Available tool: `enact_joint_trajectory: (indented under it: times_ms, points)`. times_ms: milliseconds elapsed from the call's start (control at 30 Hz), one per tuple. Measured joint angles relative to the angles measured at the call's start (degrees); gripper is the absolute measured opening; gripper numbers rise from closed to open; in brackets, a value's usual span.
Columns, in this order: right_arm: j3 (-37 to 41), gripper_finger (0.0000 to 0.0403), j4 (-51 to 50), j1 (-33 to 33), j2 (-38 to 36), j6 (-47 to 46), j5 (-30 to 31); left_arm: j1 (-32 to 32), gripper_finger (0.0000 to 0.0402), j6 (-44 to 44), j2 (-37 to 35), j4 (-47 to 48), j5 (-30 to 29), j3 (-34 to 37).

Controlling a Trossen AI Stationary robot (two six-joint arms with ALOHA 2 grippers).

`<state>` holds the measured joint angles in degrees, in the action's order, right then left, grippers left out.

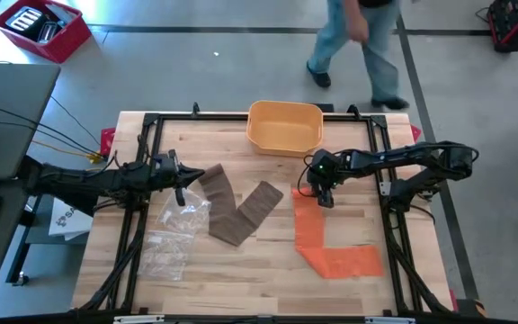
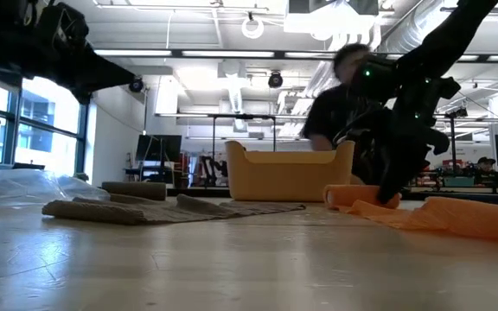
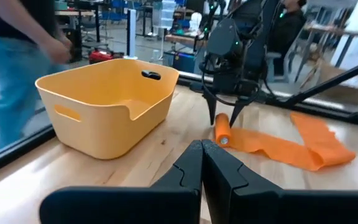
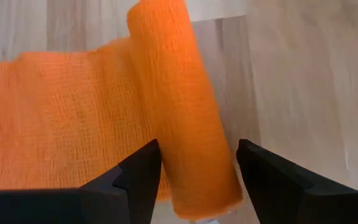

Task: Roll bandage
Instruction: Roll the orange bandage

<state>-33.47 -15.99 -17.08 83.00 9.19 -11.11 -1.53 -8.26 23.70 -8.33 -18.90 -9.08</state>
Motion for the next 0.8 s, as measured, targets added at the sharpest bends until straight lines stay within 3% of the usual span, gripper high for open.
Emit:
enact_joint_trajectory:
  times_ms: [133, 367, 800]
  points:
    - [0.0, 0.0152, 0.3, 0.0, 0.3, -1.7, 0.2, -1.0, 0.0, 1.0, 6.0, -2.4, -0.5, -3.3]
    - [0.0, 0.0032, 0.8, 1.2, -1.3, -3.8, 1.7, -1.7, 0.0, 4.3, 16.8, -5.5, -0.6, -8.7]
    - [0.0, 0.0035, 3.7, 10.8, -18.5, -7.7, 18.1, -0.4, 0.001, 11.2, 32.4, -19.4, 2.0, -16.4]
